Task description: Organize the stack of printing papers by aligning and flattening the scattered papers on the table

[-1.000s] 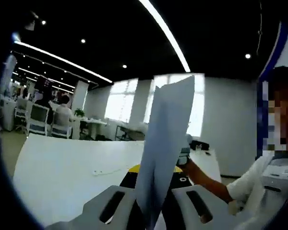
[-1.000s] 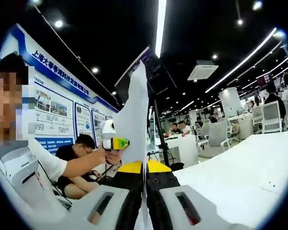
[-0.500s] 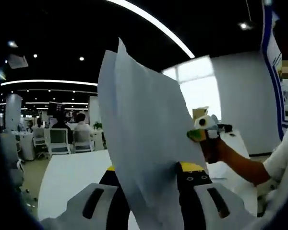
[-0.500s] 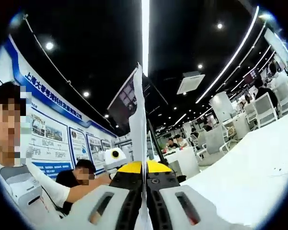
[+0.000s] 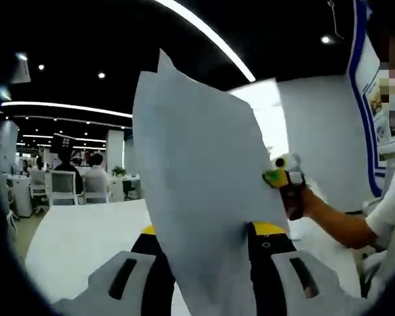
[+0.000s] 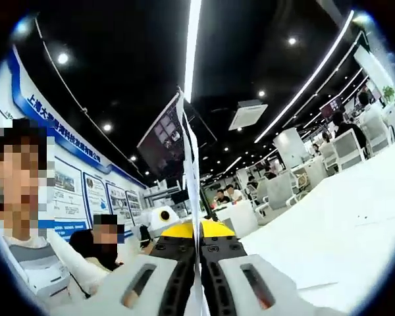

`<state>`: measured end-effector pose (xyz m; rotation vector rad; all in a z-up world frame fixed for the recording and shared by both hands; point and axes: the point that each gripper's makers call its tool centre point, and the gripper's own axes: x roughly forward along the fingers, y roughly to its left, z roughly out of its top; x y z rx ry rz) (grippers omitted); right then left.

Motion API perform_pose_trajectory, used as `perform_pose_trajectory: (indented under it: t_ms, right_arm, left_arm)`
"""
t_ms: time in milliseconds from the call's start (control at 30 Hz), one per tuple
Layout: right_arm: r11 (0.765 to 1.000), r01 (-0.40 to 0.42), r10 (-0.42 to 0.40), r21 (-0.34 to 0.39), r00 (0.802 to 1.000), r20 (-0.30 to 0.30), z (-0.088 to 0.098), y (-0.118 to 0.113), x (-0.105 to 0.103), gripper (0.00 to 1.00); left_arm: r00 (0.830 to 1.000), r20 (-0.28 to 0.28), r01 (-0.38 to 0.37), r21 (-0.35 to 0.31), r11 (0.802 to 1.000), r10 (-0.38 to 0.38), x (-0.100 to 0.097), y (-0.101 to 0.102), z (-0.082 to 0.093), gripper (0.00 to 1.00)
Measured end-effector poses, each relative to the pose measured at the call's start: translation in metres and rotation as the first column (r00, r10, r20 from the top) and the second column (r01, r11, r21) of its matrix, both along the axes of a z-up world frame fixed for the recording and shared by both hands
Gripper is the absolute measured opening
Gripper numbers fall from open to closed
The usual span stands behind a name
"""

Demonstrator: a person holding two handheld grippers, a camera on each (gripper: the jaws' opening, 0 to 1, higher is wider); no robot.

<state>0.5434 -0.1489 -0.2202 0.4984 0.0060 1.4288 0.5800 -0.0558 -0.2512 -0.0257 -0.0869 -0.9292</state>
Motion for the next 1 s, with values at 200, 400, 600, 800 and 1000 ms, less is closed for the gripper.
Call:
perform_pose_trajectory:
  t_ms: [200,400,600,800,1000]
  right_arm:
    - [0.999,0.045,-0.045,-0.016,0.999,0.018,-0.005,-0.004,0.006,0.0]
    - [0.989,0.133,-0.131,-0.059,0.991,0.036,-0.017,-0.001,0.018,0.0]
    - [0.956,0.274,-0.264,-0.104,0.959,0.102,-0.029,0.002,0.024,0.0]
    - [0.943,0.323,-0.31,-0.085,0.941,0.14,-0.019,0.0,0.029,0.0]
    - [0.923,0.35,-0.326,-0.158,0.932,0.16,-0.046,0.002,0.043,0.13]
  left_arm:
    - [0.997,0.061,0.045,-0.08,0.996,-0.041,-0.002,0.002,0.008,0.27]
    - [0.996,0.083,0.031,-0.139,0.99,-0.02,0.0,0.005,0.001,0.1]
    - [0.989,0.143,-0.028,-0.119,0.993,0.045,-0.004,0.005,-0.012,0.06]
    - [0.987,0.157,-0.006,-0.173,0.985,0.034,-0.009,0.011,-0.002,0.08]
    - [0.991,0.083,-0.099,-0.114,0.989,0.108,0.009,0.027,-0.023,0.29]
